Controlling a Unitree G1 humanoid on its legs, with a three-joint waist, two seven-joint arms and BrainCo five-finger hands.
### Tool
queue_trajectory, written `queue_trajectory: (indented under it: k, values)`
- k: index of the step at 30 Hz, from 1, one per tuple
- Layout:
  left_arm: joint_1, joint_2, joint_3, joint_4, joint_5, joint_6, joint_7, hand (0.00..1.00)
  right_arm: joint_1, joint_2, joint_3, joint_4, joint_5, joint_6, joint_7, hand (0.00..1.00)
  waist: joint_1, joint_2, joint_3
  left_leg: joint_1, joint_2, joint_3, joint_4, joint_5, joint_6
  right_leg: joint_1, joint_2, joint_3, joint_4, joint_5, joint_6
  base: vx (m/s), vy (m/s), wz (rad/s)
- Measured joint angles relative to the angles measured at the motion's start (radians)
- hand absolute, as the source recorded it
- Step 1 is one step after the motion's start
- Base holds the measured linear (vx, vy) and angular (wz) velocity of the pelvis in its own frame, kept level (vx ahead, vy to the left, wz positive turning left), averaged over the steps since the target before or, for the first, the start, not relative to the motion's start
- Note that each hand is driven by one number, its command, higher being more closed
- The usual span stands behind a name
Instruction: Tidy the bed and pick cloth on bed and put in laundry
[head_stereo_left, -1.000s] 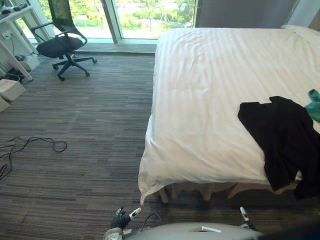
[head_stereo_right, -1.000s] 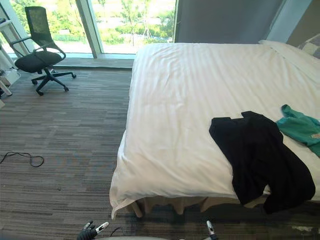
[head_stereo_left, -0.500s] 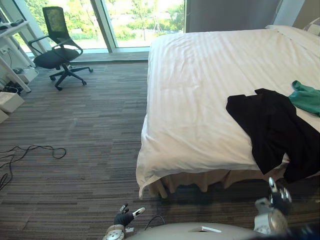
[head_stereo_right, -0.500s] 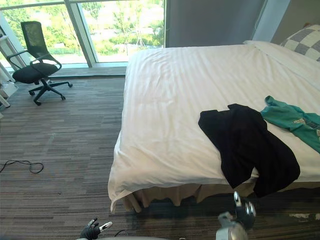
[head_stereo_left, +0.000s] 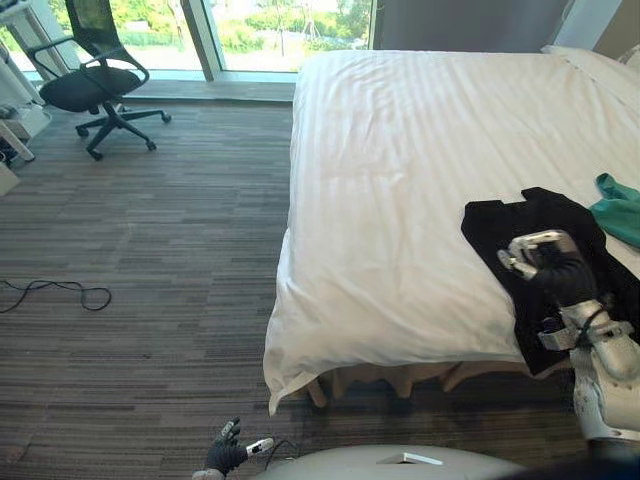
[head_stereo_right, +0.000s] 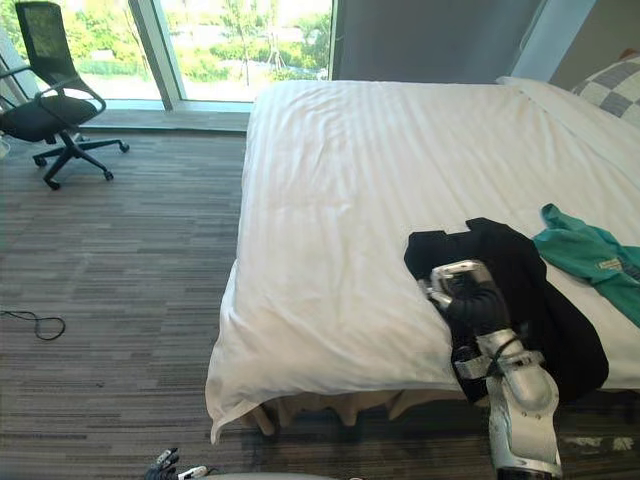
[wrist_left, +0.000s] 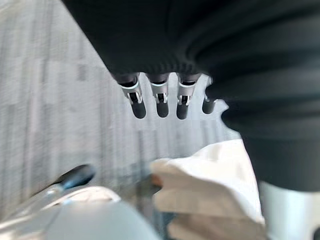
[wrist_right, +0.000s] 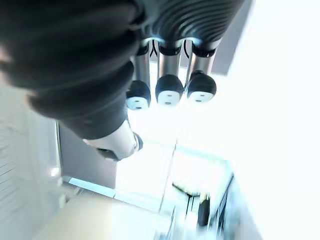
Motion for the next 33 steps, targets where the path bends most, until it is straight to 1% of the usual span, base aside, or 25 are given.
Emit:
queue_trajectory:
  k: [2,4,6,9,11,13,14,15,16,17,18,19,20,22,23,24,26,27,28,29,30,31,33]
  values:
    - [-0.005,0.001,-0.011,0.017,-0.002,-0.005,-0.006,0.00,-0.046,0.001,0.083,0.026,0.007,0.042,0.030,1.00,0.002,0.002,-0.001,0.000,-0.001,-0.015,0.007,-0.001,0.002,0.000,-0.004,-0.002,0.005,0.000,0.000,0.02,-0.003,0.15]
    - [-0.012,0.000,-0.014,0.035,-0.017,-0.006,-0.008,0.00,-0.071,0.007,0.144,0.037,0.006,0.068,0.037,1.00,0.009,-0.001,0.004,-0.002,-0.001,-0.027,0.015,-0.002,0.002,0.006,-0.007,-0.002,0.007,0.000,0.000,-0.01,-0.019,0.13]
    - [-0.015,0.002,-0.013,0.043,-0.040,-0.006,-0.023,0.00,-0.105,0.025,0.218,0.063,0.005,0.087,0.045,1.00,0.014,0.002,0.013,-0.002,0.001,-0.053,0.018,-0.002,0.002,0.019,-0.008,-0.009,0.010,0.000,0.000,-0.04,-0.031,0.26]
    - [-0.020,0.003,-0.013,0.043,-0.054,-0.011,-0.044,0.00,-0.162,0.053,0.295,0.120,-0.002,0.097,0.041,1.00,0.017,0.010,0.030,-0.004,0.002,-0.076,0.018,-0.002,0.002,0.027,-0.008,-0.029,0.014,-0.001,0.000,-0.06,-0.036,0.25]
    - [-0.025,0.008,-0.012,0.043,-0.080,-0.025,-0.060,0.00,-0.224,0.061,0.369,0.170,-0.031,0.104,0.024,1.00,0.041,0.018,0.052,-0.017,0.002,-0.088,0.016,-0.002,0.002,0.021,-0.007,-0.039,0.013,-0.001,0.000,-0.11,-0.047,0.14]
    - [-0.029,0.015,-0.008,0.043,-0.090,-0.028,-0.076,0.00,-0.254,0.077,0.396,0.197,-0.040,0.115,0.011,1.00,0.042,0.018,0.054,-0.043,0.003,-0.109,0.016,-0.001,0.001,0.007,-0.006,-0.061,0.011,-0.001,0.000,-0.10,-0.047,0.27]
    - [-0.031,0.021,-0.006,0.043,-0.113,-0.031,-0.089,0.00,-0.285,0.088,0.421,0.222,-0.048,0.122,-0.002,1.00,0.045,0.018,0.056,-0.063,0.003,-0.123,0.016,-0.001,0.001,-0.004,-0.004,-0.073,0.009,-0.001,0.000,-0.11,-0.050,0.42]
    - [-0.037,0.031,-0.004,0.043,-0.133,-0.035,-0.107,0.00,-0.322,0.096,0.446,0.238,-0.056,0.138,-0.021,1.00,0.052,0.018,0.075,-0.073,0.003,-0.138,0.016,0.000,0.000,-0.003,-0.004,-0.087,0.005,-0.001,0.000,-0.14,-0.046,0.30]
    - [-0.040,0.035,-0.002,0.044,-0.141,-0.038,-0.112,0.00,-0.336,0.099,0.453,0.244,-0.056,0.141,-0.025,1.00,0.058,0.018,0.084,-0.074,0.002,-0.142,0.016,0.001,-0.002,-0.003,-0.004,-0.088,0.005,-0.001,0.000,-0.13,-0.034,0.24]
    - [-0.052,0.046,0.009,0.044,-0.164,-0.046,-0.125,0.00,-0.373,0.114,0.464,0.261,-0.056,0.153,-0.039,1.00,0.070,0.012,0.103,-0.095,0.001,-0.159,0.019,0.006,-0.003,-0.013,-0.005,-0.099,0.004,-0.004,-0.003,-0.21,-0.047,0.29]
    - [-0.076,0.061,0.027,0.047,-0.180,-0.055,-0.139,0.00,-0.425,0.128,0.482,0.271,-0.056,0.166,-0.065,1.00,0.075,-0.005,0.122,-0.146,-0.004,-0.180,0.032,0.013,0.000,-0.051,-0.012,-0.112,0.013,-0.019,-0.003,-0.19,-0.047,0.36]
    - [-0.102,0.074,0.028,0.055,-0.198,-0.064,-0.151,0.00,-0.465,0.131,0.494,0.276,-0.055,0.174,-0.079,1.00,0.085,-0.010,0.148,-0.181,-0.001,-0.190,0.049,0.018,0.002,-0.082,-0.014,-0.115,0.029,-0.021,-0.002,-0.24,-0.054,0.33]
    - [-0.126,0.083,0.031,0.056,-0.210,-0.068,-0.163,0.00,-0.501,0.131,0.499,0.285,-0.055,0.175,-0.091,1.00,0.096,-0.010,0.179,-0.213,0.005,-0.199,0.069,0.021,0.003,-0.110,-0.015,-0.116,0.053,-0.025,-0.007,-0.22,-0.028,0.26]
    - [-0.185,0.094,0.046,0.056,-0.277,-0.076,-0.201,0.00,-0.592,0.131,0.498,0.312,-0.055,0.177,-0.136,1.00,0.110,-0.007,0.267,-0.299,0.013,-0.234,0.143,0.018,0.008,-0.186,-0.034,-0.133,0.154,-0.060,-0.017,-0.25,-0.009,0.35]
    - [-0.196,0.097,0.046,0.056,-0.286,-0.077,-0.208,0.00,-0.613,0.131,0.497,0.316,-0.056,0.178,-0.147,1.00,0.112,-0.008,0.285,-0.321,0.014,-0.241,0.161,0.017,0.010,-0.208,-0.041,-0.135,0.181,-0.070,-0.018,-0.21,0.004,0.29]
    - [-0.214,0.102,0.046,0.056,-0.304,-0.078,-0.226,0.00,-0.660,0.132,0.497,0.330,-0.055,0.178,-0.162,1.00,0.118,-0.007,0.320,-0.356,0.016,-0.247,0.193,0.015,0.013,-0.246,-0.053,-0.134,0.229,-0.083,-0.025,-0.14,0.002,0.12]
    - [-0.229,0.103,0.046,0.055,-0.306,-0.079,-0.230,0.00,-0.712,0.131,0.496,0.340,-0.056,0.182,-0.177,1.00,0.122,-0.002,0.354,-0.396,0.019,-0.252,0.228,0.011,0.019,-0.287,-0.063,-0.132,0.275,-0.095,-0.031,-0.15,-0.005,0.08]
    - [-0.239,0.102,0.046,0.055,-0.317,-0.081,-0.235,0.00,-0.744,0.132,0.495,0.341,-0.055,0.183,-0.189,1.00,0.123,0.001,0.365,-0.445,0.022,-0.257,0.266,0.003,0.022,-0.336,-0.073,-0.129,0.315,-0.106,-0.035,-0.16,-0.006,0.09]
    - [-0.252,0.101,0.045,0.056,-0.336,-0.081,-0.240,0.00,-0.769,0.134,0.493,0.341,-0.055,0.183,-0.200,1.00,0.125,0.005,0.368,-0.500,0.024,-0.264,0.308,-0.007,0.026,-0.392,-0.087,-0.124,0.367,-0.122,-0.039,-0.12,-0.005,0.08]
    - [-0.259,0.099,0.045,0.056,-0.350,-0.081,-0.241,0.00,-0.777,0.135,0.492,0.341,-0.055,0.183,-0.205,1.00,0.125,0.008,0.372,-0.517,0.025,-0.265,0.324,-0.010,0.027,-0.409,-0.093,-0.124,0.387,-0.129,-0.040,-0.10,-0.012,0.09]
    - [-0.276,0.093,0.046,0.056,-0.373,-0.081,-0.244,0.00,-0.789,0.143,0.491,0.341,-0.054,0.186,-0.218,1.00,0.126,0.014,0.378,-0.550,0.025,-0.266,0.359,-0.020,0.032,-0.446,-0.107,-0.117,0.435,-0.148,-0.041,-0.10,-0.023,0.04]
    - [-0.293,0.084,0.056,0.054,-0.407,-0.080,-0.251,0.00,-0.800,0.161,0.491,0.334,-0.053,0.195,-0.234,1.00,0.127,0.019,0.383,-0.583,0.027,-0.265,0.399,-0.033,0.032,-0.487,-0.123,-0.109,0.489,-0.169,-0.044,-0.09,-0.029,0.03]
    - [-0.316,0.071,0.073,0.044,-0.442,-0.076,-0.273,0.00,-0.801,0.172,0.493,0.291,-0.053,0.208,-0.256,1.00,0.126,0.029,0.389,-0.624,0.029,-0.267,0.443,-0.044,0.033,-0.531,-0.141,-0.108,0.550,-0.195,-0.049,-0.10,-0.050,0.07]
